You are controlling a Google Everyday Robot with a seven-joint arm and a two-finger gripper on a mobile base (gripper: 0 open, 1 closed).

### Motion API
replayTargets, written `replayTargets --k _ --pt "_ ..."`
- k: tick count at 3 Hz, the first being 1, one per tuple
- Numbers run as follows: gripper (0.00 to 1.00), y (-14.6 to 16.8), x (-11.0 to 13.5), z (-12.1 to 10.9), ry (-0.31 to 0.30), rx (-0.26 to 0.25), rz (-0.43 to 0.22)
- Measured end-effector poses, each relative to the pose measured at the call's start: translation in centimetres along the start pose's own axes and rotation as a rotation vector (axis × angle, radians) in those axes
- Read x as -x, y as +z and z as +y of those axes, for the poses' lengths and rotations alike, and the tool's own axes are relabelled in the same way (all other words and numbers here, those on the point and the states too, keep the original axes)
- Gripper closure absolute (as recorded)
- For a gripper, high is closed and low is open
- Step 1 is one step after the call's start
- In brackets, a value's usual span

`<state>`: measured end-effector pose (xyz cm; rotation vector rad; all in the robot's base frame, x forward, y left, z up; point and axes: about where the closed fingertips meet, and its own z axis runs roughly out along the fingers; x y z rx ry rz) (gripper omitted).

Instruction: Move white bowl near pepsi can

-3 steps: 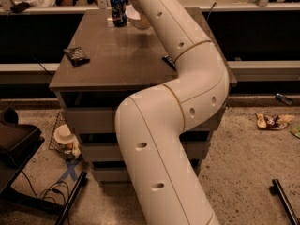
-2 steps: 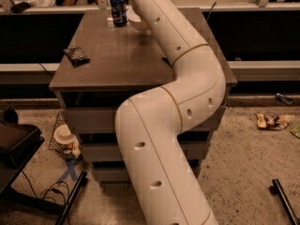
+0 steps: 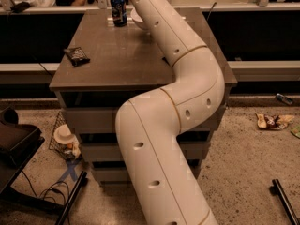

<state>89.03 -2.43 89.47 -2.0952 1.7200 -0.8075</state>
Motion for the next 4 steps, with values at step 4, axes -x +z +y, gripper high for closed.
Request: replayTargets --k 4 --pt "0.82 2.8 3.2 0.1 -0.063 0.004 -0.027"
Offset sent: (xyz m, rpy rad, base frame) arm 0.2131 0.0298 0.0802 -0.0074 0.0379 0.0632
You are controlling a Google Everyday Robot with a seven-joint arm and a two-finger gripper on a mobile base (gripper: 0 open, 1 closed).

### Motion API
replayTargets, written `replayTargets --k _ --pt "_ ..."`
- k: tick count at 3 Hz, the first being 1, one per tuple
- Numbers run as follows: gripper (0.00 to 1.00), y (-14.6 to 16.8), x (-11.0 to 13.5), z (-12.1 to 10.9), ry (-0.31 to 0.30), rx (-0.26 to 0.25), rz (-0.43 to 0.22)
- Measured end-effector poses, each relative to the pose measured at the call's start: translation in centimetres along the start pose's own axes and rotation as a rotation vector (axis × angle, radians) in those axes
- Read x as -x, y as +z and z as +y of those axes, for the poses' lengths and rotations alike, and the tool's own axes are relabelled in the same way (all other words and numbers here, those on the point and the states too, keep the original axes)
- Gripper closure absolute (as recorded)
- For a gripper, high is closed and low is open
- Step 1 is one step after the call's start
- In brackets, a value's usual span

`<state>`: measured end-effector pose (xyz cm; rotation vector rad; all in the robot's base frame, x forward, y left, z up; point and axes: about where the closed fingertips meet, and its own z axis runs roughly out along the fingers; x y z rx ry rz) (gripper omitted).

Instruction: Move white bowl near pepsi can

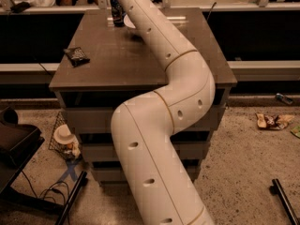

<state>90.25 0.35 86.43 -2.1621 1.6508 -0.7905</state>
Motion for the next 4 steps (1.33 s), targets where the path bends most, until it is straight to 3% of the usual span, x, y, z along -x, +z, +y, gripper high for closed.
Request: replayTargets --k 1,2,3,4 --pt "0.59 0.4 0.1 0.1 -0.001 0.004 0.000" --pt "0.28 0.9 0.2 0.4 -0.003 0.009 0.000" --pt "0.05 1.2 0.3 0.5 -0.005 0.012 0.000" --pt "0.00 1.5 0.3 0.6 -0.005 0.015 0.000"
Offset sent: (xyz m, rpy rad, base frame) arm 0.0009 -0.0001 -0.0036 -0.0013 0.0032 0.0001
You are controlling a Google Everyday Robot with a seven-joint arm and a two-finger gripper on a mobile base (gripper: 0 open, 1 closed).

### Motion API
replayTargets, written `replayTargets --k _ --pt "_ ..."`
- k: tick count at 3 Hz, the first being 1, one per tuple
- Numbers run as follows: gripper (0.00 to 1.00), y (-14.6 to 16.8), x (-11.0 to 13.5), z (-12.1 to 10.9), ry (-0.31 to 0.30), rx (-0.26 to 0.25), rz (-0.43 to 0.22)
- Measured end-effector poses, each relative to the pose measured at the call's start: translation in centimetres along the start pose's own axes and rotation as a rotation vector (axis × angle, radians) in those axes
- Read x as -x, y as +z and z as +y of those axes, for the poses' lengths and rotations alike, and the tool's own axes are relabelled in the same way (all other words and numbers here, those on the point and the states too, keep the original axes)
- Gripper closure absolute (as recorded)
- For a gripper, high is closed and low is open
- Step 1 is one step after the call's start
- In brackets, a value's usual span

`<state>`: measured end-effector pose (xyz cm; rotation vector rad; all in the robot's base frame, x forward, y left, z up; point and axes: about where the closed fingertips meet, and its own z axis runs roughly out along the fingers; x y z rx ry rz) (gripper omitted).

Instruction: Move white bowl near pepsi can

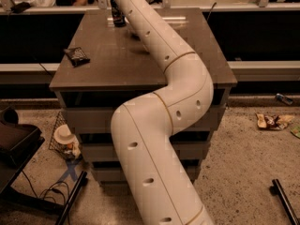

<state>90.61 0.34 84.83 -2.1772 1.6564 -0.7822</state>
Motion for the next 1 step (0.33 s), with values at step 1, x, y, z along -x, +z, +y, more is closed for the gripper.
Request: replayTargets --k 1 --pt "0.00 0.00 0.00 0.00 0.000 0.000 0.000"
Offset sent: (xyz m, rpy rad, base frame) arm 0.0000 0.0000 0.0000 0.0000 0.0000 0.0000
